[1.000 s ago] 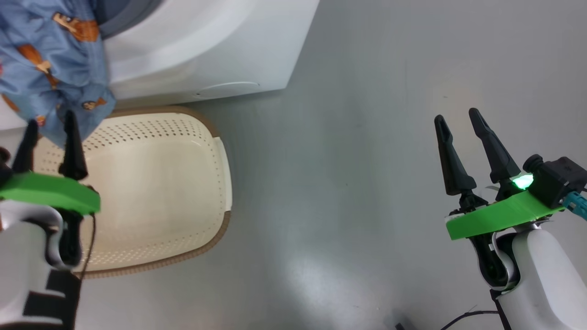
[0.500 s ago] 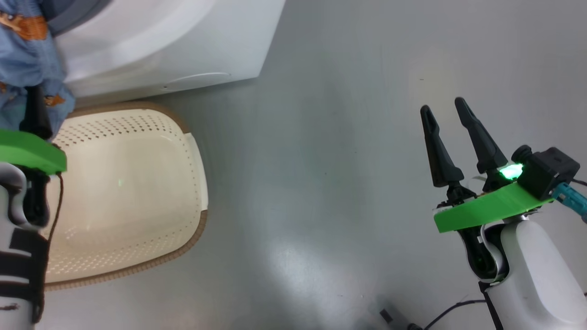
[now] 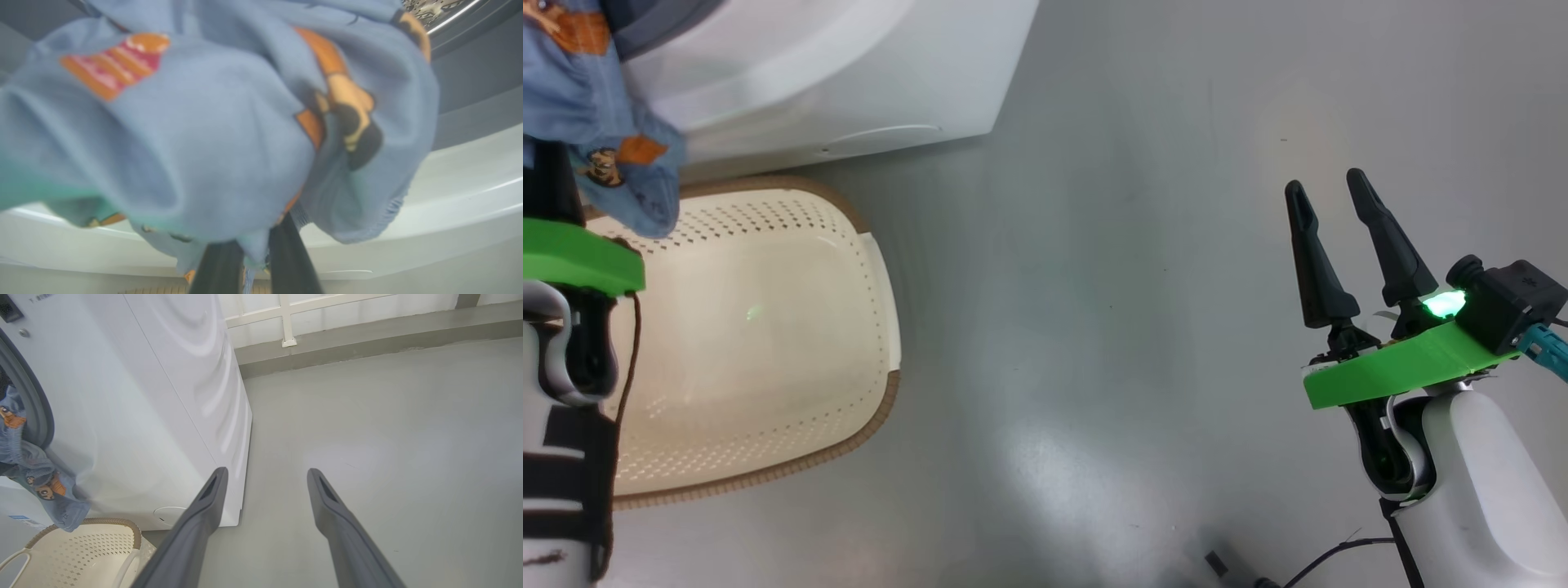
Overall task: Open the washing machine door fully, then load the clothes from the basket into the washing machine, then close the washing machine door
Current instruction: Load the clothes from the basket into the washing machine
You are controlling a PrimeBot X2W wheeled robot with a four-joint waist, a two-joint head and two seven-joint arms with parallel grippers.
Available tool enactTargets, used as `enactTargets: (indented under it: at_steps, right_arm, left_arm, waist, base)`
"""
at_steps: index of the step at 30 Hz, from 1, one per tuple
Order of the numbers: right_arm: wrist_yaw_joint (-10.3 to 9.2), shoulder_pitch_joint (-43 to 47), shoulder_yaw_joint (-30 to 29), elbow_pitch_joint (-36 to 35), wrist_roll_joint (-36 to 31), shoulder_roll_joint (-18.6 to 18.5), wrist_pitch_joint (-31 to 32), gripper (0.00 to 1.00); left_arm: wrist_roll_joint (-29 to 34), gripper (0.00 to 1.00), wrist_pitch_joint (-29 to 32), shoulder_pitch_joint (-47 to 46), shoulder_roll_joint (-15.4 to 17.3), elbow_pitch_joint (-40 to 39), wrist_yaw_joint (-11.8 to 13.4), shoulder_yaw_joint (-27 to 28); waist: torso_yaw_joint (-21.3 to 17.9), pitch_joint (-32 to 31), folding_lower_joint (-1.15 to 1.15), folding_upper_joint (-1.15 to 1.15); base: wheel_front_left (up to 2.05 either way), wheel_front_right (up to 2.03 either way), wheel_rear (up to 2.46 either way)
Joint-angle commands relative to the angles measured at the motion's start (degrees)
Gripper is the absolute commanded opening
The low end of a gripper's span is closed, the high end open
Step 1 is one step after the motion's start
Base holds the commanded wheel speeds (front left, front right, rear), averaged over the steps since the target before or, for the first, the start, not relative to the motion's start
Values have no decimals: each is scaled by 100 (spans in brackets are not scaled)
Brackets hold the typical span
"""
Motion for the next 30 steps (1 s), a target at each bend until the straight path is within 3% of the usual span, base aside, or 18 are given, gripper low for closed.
enactTargets:
  at_steps: [1, 8, 13, 19, 27, 30]
  right_arm:
    - [48, 103, 95, -129, 33, 18, -28, 100]
    - [48, 139, 70, -132, 25, 13, -28, 100]
    - [48, 152, 83, -124, 34, -14, -28, 100]
    - [48, 155, 155, -107, 43, -12, -28, 100]
    - [48, 184, 237, -104, 66, 25, -28, 100]
    - [48, 166, 280, -97, 76, 43, -28, 100]
  left_arm:
    - [124, 0, -53, 122, 235, -312, -14, 215]
    - [537, 0, -53, 519, 84, -1548, -14, 607]
    - [685, 0, -54, 215, 163, -1984, -14, 660]
    - [648, 0, -54, -577, 378, -1292, -14, 304]
    - [380, 0, 108, -1952, 622, 636, -14, -630]
    - [383, 0, 126, -2296, 698, 1024, -14, -842]
  waist:
    - [43, -7, 0, 0]
    - [172, -38, 0, 0]
    - [219, -71, 0, 0]
    - [175, -122, 0, 0]
    - [14, -112, 0, 0]
    - [-58, -98, 0, 0]
  base:
    - [0, 0, 0]
    - [0, 0, 0]
    - [0, 0, 0]
    - [0, 0, 0]
    - [0, 0, 0]
    - [0, 0, 0]
